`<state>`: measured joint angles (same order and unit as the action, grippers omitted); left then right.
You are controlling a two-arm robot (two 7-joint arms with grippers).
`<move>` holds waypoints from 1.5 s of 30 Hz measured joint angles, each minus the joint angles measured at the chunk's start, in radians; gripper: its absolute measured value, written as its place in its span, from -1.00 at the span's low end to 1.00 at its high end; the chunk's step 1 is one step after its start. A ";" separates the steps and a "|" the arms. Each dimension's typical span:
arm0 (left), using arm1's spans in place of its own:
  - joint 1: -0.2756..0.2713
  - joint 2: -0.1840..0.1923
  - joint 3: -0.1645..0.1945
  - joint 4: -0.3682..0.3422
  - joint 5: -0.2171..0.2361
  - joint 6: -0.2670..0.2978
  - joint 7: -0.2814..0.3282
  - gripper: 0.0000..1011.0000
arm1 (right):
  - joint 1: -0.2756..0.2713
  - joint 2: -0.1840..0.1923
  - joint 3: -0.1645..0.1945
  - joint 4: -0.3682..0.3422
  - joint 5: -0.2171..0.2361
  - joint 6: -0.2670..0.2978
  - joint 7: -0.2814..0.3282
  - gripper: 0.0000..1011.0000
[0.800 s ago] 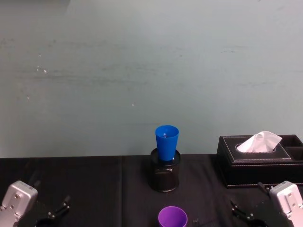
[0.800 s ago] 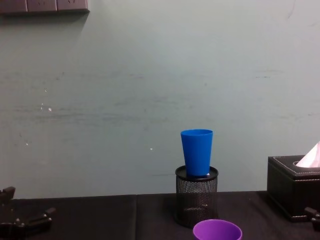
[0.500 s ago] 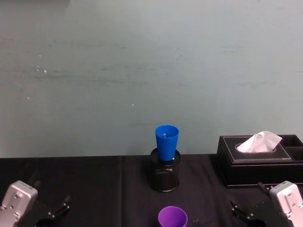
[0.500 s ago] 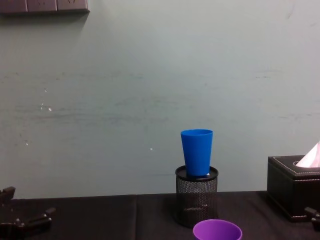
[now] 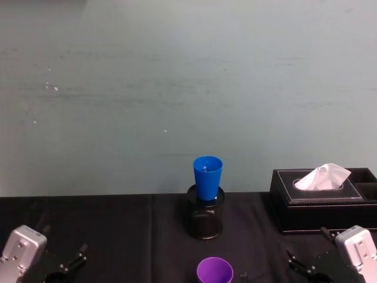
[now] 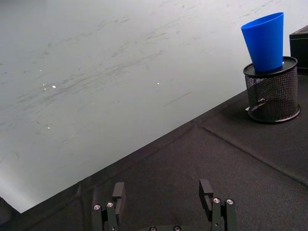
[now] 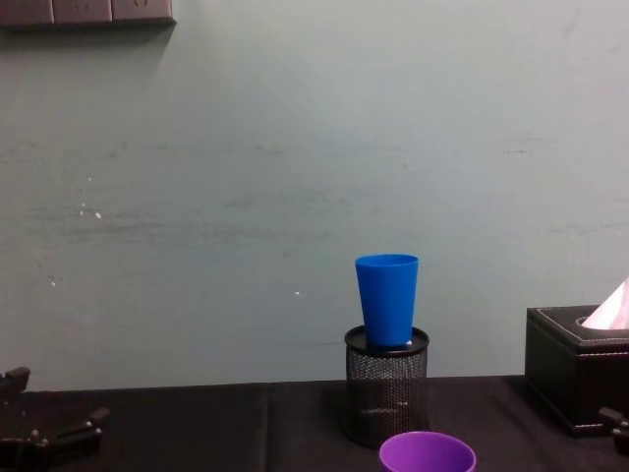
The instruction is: Pick up one cup with a gripper and tap it against the other cup.
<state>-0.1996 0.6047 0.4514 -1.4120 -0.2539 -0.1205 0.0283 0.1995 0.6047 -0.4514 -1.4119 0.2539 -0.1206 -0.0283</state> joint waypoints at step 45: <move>0.000 0.000 0.000 0.000 0.000 0.000 0.000 0.98 | -0.009 0.066 -0.004 -0.016 0.273 -0.066 0.707 0.98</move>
<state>-0.1995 0.6046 0.4514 -1.4120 -0.2539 -0.1205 0.0283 0.1900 0.6710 -0.4558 -1.4276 0.5265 -0.1871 0.6787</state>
